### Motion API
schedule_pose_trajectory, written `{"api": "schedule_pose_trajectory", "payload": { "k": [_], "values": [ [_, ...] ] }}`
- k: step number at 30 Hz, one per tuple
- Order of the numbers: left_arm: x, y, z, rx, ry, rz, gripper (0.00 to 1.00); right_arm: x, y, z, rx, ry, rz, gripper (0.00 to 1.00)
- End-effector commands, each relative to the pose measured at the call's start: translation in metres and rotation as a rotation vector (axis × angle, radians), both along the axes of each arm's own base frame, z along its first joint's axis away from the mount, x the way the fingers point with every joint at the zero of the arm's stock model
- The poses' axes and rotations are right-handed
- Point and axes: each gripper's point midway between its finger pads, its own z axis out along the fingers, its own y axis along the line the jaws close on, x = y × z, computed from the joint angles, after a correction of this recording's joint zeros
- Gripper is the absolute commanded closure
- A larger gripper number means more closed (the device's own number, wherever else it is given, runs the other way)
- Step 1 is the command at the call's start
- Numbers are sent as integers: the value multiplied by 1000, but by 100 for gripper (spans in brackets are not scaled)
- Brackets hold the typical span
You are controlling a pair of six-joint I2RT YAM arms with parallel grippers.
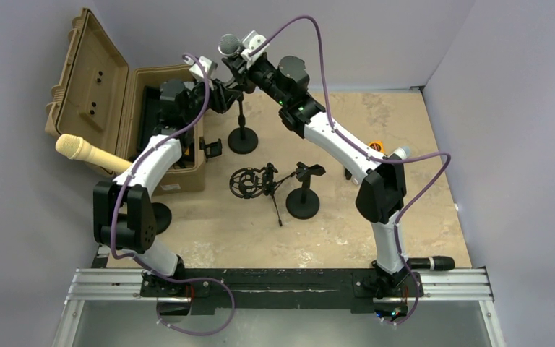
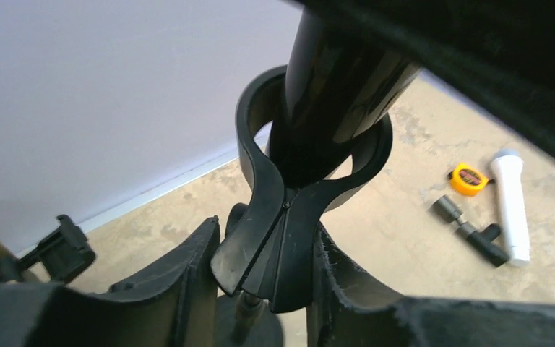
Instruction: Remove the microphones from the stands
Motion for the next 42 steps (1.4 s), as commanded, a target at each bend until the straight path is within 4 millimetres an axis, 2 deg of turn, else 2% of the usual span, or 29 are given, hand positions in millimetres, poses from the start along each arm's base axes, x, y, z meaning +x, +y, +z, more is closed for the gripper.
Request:
{"api": "schedule_pose_trajectory", "payload": {
  "k": [1, 3, 11, 16, 20, 23, 25, 28, 29, 32, 38, 41, 42],
  "values": [
    [-3, 0, 23, 14, -36, 8, 91, -21, -11, 67, 96, -117, 21, 100],
    [-4, 2, 19, 18, -16, 23, 100, -20, -12, 69, 99, -121, 15, 100],
    [-15, -2, -8, 4, 116, 21, 100, -24, -17, 91, 142, -147, 11, 100],
    [-23, -10, -8, 27, 106, 21, 100, -36, -28, 131, 222, -190, 11, 100],
    [-23, -13, -12, 32, 117, 14, 100, -59, -41, 170, 300, -242, 50, 100],
    [-23, -16, -15, 48, 122, 11, 100, -77, -61, 204, 408, -258, 59, 100],
    [-25, -19, -17, 67, 122, 11, 100, -79, -82, 219, 490, -231, 7, 100],
    [-26, -21, -17, 82, 138, 34, 100, -81, -112, 223, 562, -178, -79, 100],
    [-27, -23, -16, 81, 147, 33, 98, -85, -128, 225, 587, -158, -119, 100],
    [-25, -23, -14, 66, 189, 70, 65, -85, -163, 198, 605, -80, -235, 100],
    [-32, -27, -3, 43, 195, 88, 27, -100, -238, 110, 646, 94, -414, 100],
    [-38, -28, 8, 42, 185, 102, 7, -109, -270, 60, 667, 195, -519, 100],
    [-39, -27, 14, 39, 172, 111, 4, -109, -279, 36, 663, 250, -563, 100]
  ]
}}
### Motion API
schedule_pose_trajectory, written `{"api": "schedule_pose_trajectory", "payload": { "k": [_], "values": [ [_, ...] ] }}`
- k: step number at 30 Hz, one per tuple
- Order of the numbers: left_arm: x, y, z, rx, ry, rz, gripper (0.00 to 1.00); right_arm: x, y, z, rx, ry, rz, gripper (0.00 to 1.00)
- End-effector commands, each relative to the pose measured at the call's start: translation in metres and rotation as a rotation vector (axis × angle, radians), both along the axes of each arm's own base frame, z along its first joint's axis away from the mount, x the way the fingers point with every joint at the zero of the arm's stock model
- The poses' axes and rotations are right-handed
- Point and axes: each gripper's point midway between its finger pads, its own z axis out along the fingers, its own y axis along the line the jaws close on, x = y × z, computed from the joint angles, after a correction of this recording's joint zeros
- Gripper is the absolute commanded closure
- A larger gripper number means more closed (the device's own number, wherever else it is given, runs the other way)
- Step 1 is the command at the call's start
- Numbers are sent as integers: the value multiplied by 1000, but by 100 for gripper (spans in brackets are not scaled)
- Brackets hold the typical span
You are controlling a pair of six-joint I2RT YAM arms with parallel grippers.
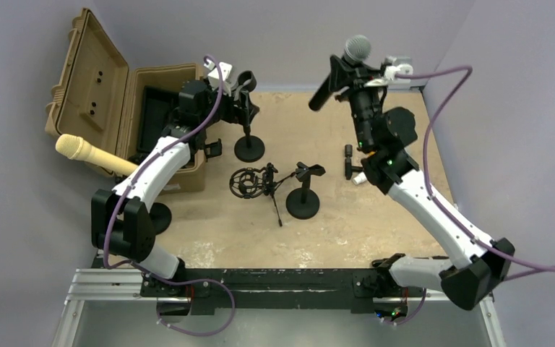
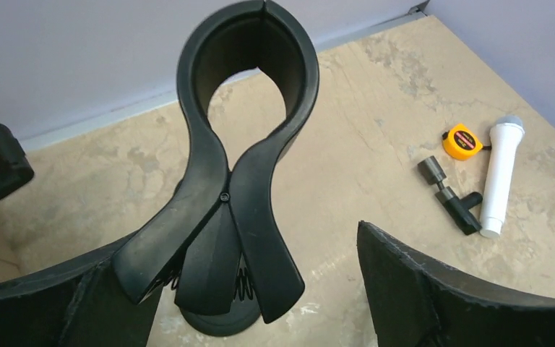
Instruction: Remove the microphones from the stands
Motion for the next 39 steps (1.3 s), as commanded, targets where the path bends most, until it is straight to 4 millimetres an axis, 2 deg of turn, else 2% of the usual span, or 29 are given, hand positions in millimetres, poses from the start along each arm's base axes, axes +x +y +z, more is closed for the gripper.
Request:
{"api": "schedule_pose_trajectory", "payload": {
  "k": [1, 7, 11, 15, 18, 21, 23, 25, 28, 35, 39],
  "values": [
    [-15, 2, 41, -19, -36, 37, 3, 0, -45, -73, 140, 212, -135, 100],
    [-25, 24, 68, -4, -66, 153, 0, -5, -90, -154, 240, 446, -222, 100],
    [-31, 45, 83, 3, -91, 258, 0, 3, -137, -190, 267, 521, -279, 100],
    [-41, 57, 97, 50, -157, 310, 0, 7, -161, -229, 312, 604, -248, 100],
    [-46, 60, 104, 70, -188, 322, 0, 13, -179, -280, 371, 734, -231, 100],
    [-52, 58, 111, 72, -214, 310, 0, 12, -210, -333, 456, 876, -292, 100],
    [-55, 55, 114, 78, -230, 297, 0, 6, -224, -357, 497, 927, -298, 100],
    [-58, 51, 114, 91, -241, 281, 0, -5, -239, -374, 530, 938, -322, 100],
    [-60, 47, 114, 98, -246, 268, 0, -13, -256, -388, 542, 947, -362, 100],
    [-62, 41, 115, 95, -251, 238, 1, -24, -260, -438, 599, 1053, -317, 100],
    [-66, 40, 117, 103, -262, 231, 2, -28, -260, -447, 642, 1047, -307, 92]
  ]
}}
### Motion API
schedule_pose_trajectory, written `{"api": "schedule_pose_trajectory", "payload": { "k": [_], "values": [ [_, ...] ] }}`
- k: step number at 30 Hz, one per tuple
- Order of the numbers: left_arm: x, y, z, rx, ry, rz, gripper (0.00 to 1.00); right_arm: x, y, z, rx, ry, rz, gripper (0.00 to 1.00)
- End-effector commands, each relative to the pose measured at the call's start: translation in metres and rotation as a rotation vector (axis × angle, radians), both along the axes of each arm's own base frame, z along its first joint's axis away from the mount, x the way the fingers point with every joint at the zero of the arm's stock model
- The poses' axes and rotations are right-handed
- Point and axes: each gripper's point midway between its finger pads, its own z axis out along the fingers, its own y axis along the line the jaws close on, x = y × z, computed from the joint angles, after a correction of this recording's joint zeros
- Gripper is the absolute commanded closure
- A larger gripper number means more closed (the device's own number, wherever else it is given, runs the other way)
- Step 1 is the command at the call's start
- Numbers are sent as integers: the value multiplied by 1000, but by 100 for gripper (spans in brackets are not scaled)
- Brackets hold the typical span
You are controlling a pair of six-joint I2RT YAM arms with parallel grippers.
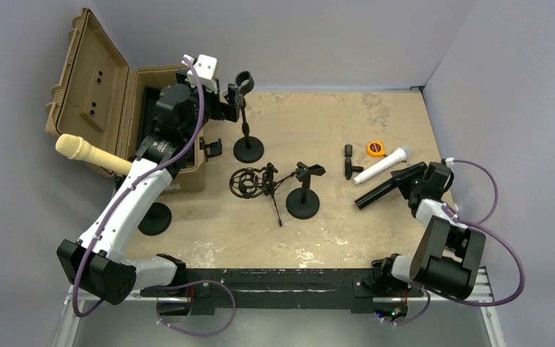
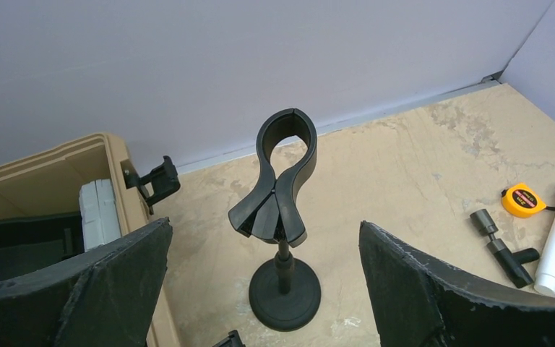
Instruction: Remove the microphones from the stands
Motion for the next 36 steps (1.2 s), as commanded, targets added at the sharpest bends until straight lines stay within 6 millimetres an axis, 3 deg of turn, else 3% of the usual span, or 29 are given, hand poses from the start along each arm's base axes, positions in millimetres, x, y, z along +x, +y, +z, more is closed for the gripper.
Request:
{"api": "schedule_pose_trajectory", "payload": {
  "k": [1, 8, 10, 14, 22, 27, 29, 33, 36],
  "values": [
    [-9, -3, 18, 6, -65, -24, 3, 6, 5, 9, 40, -95, 16, 89],
    [-12, -8, 20, 2, -74, -46, 4, 0, -4, -10, 52, -59, -59, 61],
    [-13, -8, 21, 0, -79, -51, 5, 0, -4, -13, 58, -54, -65, 58],
    [-15, -9, 23, -2, -82, -58, 5, 0, -8, -15, 57, -49, -92, 42],
    [-19, -10, 25, -6, -90, -62, 5, 1, -10, -13, 40, -47, -86, 27],
    [-20, -11, 26, -7, -92, -67, 6, -5, -14, 10, -7, -103, -106, 21],
    [-21, -12, 27, -8, -94, -70, 6, -5, -16, 28, -44, -144, -109, 20],
    [-25, -13, 32, -14, -104, -82, 6, -3, -26, 76, -149, -240, -121, 16],
    [-28, -11, 38, -23, -118, -80, 5, 2, -16, 127, -206, -369, -64, 11]
  ]
}}
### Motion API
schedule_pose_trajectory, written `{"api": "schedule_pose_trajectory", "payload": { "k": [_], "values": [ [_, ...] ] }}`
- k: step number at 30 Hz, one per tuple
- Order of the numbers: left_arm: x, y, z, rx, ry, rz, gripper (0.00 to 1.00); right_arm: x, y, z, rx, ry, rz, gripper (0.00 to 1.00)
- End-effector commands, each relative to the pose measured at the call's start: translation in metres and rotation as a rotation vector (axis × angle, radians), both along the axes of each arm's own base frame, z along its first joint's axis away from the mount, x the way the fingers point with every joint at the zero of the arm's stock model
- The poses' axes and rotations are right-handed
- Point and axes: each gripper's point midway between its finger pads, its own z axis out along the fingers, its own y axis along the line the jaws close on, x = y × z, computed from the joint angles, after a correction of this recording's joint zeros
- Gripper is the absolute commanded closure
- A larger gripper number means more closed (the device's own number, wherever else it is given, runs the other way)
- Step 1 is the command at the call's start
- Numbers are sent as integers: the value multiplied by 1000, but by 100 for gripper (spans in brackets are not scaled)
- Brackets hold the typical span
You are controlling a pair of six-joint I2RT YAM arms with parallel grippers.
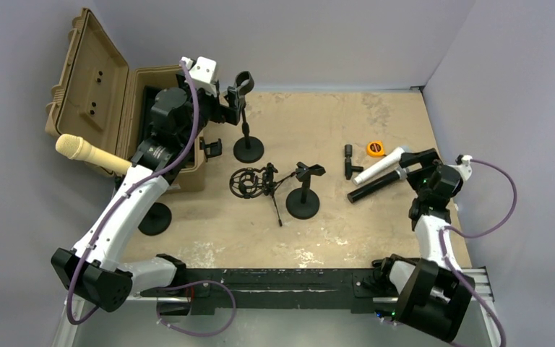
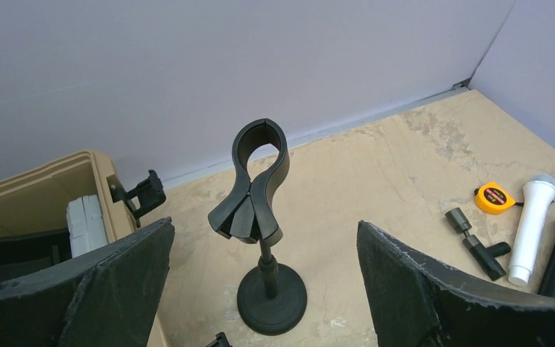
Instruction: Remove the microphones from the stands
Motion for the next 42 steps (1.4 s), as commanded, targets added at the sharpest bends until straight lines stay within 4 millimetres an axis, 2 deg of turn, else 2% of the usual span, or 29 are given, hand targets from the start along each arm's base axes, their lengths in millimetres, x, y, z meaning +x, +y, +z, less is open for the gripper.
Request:
{"api": "schedule_pose_trajectory", "payload": {
  "k": [1, 4, 6, 8, 12, 16, 19, 22, 24, 27, 32, 36, 42],
  "values": [
    [-12, 1, 27, -21, -85, -21, 4, 12, 7, 85, -147, -187, 53, 11],
    [-15, 0, 33, -34, -85, -28, 2, 30, 53, 138, -199, -299, 176, 7],
    [-20, -1, 39, -41, -86, -33, 2, 45, 105, 177, -227, -386, 315, 6],
    [-25, -1, 44, -41, -87, -37, 1, 57, 158, 198, -232, -447, 474, 6],
    [-37, 2, 40, -60, -49, -42, 1, 83, 255, 214, -209, -499, 772, 6],
    [-47, 16, 28, -28, -47, -2, 0, 84, 339, 237, -176, -610, 1025, 4],
    [-59, 27, 34, -25, -97, 25, 0, 77, 390, 244, -84, -668, 1178, 1],
    [-66, 33, 38, -35, -131, 40, 0, 74, 431, 246, -7, -700, 1250, 1],
    [-65, 34, 36, -17, -143, 45, 0, 69, 449, 247, 40, -726, 1284, 1],
    [-63, 34, 32, -8, -148, 45, 1, 71, 466, 248, 88, -748, 1292, 1],
    [-66, 24, 33, -47, -136, -1, 2, 89, 488, 245, 122, -721, 1248, 1],
    [-68, 21, 34, -65, -130, -15, 3, 113, 492, 228, 158, -630, 1163, 1],
    [-70, 22, 35, -75, -135, -15, 3, 129, 492, 222, 183, -603, 1098, 1]
  ]
}}
